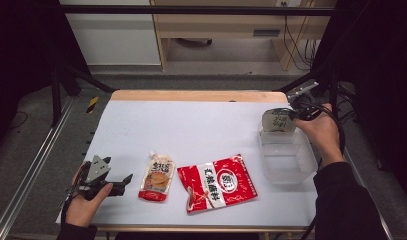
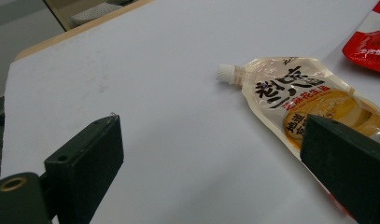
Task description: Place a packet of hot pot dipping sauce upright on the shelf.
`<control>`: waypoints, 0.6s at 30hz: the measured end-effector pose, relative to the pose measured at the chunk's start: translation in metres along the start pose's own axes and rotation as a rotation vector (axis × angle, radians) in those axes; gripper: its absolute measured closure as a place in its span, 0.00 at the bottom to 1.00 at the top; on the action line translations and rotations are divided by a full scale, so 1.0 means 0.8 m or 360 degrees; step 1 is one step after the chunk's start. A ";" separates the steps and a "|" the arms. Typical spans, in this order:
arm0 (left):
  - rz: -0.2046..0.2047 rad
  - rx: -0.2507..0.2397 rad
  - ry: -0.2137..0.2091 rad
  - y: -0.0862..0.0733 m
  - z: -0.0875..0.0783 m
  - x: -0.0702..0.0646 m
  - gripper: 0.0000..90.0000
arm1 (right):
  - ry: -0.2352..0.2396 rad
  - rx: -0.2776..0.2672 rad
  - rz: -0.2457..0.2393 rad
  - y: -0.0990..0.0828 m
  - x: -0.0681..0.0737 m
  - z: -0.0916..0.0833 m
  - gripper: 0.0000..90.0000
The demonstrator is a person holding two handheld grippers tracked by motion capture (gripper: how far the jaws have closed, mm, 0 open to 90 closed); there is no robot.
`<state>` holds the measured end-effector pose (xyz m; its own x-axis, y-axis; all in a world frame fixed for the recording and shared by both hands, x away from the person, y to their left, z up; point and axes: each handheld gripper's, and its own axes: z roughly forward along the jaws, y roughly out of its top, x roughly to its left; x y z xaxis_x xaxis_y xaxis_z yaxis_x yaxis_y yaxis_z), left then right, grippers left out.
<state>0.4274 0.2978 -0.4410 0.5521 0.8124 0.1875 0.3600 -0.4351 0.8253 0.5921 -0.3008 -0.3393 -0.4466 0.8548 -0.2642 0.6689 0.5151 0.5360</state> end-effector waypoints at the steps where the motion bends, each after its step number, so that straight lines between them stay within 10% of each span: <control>1: 0.0000 0.0000 0.0000 0.000 0.000 0.000 0.07 | -0.0003 -0.0007 -0.0002 0.000 -0.001 0.001 0.99; 12: -0.0002 0.0003 -0.0001 0.000 0.000 0.000 0.07 | -0.0019 -0.0081 -0.0012 -0.001 -0.005 0.006 0.93; 18: -0.0003 0.0001 -0.0002 0.000 0.000 0.000 0.07 | -0.0062 -0.0113 -0.0003 0.000 -0.004 0.008 0.71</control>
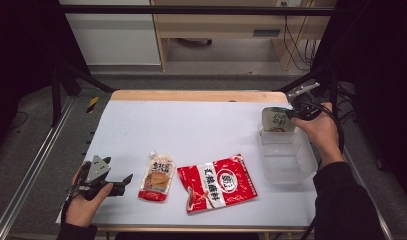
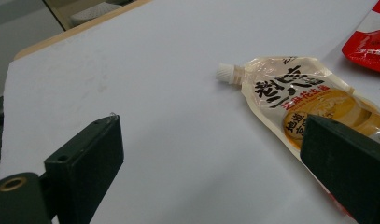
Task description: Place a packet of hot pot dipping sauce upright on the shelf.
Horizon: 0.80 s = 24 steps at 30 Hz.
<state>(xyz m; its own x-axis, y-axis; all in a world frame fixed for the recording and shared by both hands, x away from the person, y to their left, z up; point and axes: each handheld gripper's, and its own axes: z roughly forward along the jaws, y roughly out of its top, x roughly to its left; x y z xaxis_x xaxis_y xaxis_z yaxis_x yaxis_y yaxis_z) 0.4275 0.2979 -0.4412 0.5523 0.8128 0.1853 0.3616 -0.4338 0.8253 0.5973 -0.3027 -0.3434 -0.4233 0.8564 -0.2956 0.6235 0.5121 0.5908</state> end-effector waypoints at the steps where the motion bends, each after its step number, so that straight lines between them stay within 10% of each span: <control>1: -0.0002 -0.0003 0.0001 0.000 0.000 0.000 0.07 | -0.0007 0.0000 0.0001 0.001 0.000 0.000 0.67; 8: -0.0001 -0.0004 0.0003 0.000 0.000 0.000 0.07 | -0.0069 -0.0083 -0.0030 0.003 0.005 -0.005 0.37; 24: -0.0001 -0.0002 0.0000 0.000 -0.001 0.000 0.07 | -0.0066 -0.0083 -0.0010 0.002 0.005 -0.008 0.31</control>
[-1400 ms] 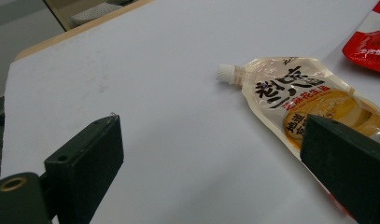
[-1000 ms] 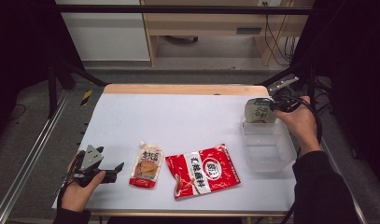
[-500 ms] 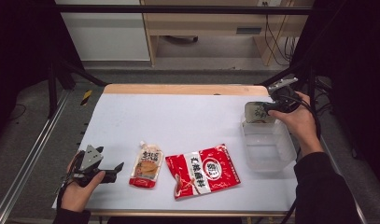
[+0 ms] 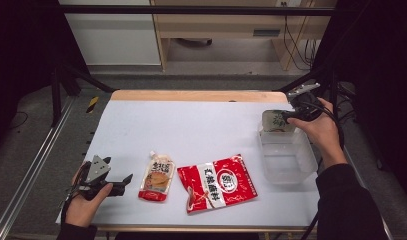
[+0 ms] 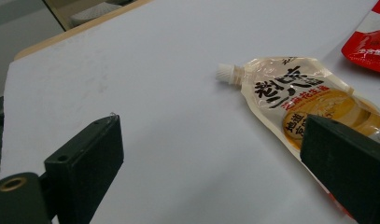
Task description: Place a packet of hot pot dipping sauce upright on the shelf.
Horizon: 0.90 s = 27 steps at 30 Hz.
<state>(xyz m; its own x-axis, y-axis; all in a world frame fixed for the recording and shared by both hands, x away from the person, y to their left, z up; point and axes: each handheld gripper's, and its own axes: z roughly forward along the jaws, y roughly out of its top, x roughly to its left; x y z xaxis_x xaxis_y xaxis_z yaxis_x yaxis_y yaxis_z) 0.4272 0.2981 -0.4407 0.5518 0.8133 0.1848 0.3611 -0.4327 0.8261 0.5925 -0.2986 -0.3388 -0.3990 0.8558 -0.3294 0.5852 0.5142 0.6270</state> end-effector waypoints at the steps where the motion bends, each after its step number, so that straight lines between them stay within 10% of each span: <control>1: -0.0001 -0.0001 0.0000 0.000 0.000 0.000 0.07 | 0.0008 0.0000 -0.0003 0.000 0.001 -0.001 0.30; 27: 0.0011 -0.0005 -0.0001 0.001 -0.001 -0.001 0.06 | 0.0170 -0.0185 -0.0114 -0.032 0.054 -0.077 0.19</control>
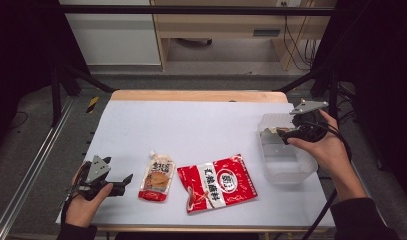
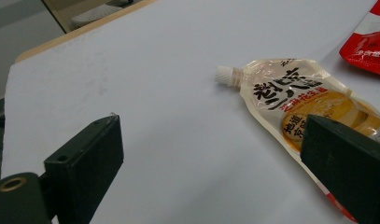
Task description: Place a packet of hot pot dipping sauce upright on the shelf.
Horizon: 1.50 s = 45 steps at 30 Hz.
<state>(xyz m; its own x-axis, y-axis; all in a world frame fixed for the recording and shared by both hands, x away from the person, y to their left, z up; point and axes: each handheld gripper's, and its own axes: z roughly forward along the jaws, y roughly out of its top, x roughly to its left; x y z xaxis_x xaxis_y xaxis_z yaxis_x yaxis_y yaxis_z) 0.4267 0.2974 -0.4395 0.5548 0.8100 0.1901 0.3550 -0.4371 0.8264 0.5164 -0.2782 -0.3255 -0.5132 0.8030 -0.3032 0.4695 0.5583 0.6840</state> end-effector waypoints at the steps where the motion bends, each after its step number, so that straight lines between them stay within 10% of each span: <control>1: 0.0000 -0.0001 -0.0001 0.000 0.000 0.000 0.06 | 0.0003 -0.0007 -0.0006 0.000 0.003 -0.001 0.19; 21: 0.0011 0.0001 -0.0005 0.000 0.000 -0.001 0.06 | 0.0157 -0.0091 -0.0142 0.033 0.076 -0.004 0.15; 45: 0.0057 0.0016 -0.0039 0.002 0.000 -0.007 0.06 | 0.0379 -0.0094 -0.0221 0.055 0.157 0.040 0.14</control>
<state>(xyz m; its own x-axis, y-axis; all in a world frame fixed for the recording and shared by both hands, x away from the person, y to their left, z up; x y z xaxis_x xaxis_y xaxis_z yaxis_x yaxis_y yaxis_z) 0.4243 0.2921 -0.4392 0.5853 0.7841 0.2062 0.3423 -0.4695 0.8139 0.4959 -0.1462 -0.3546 -0.7275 0.6439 -0.2368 0.3439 0.6410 0.6862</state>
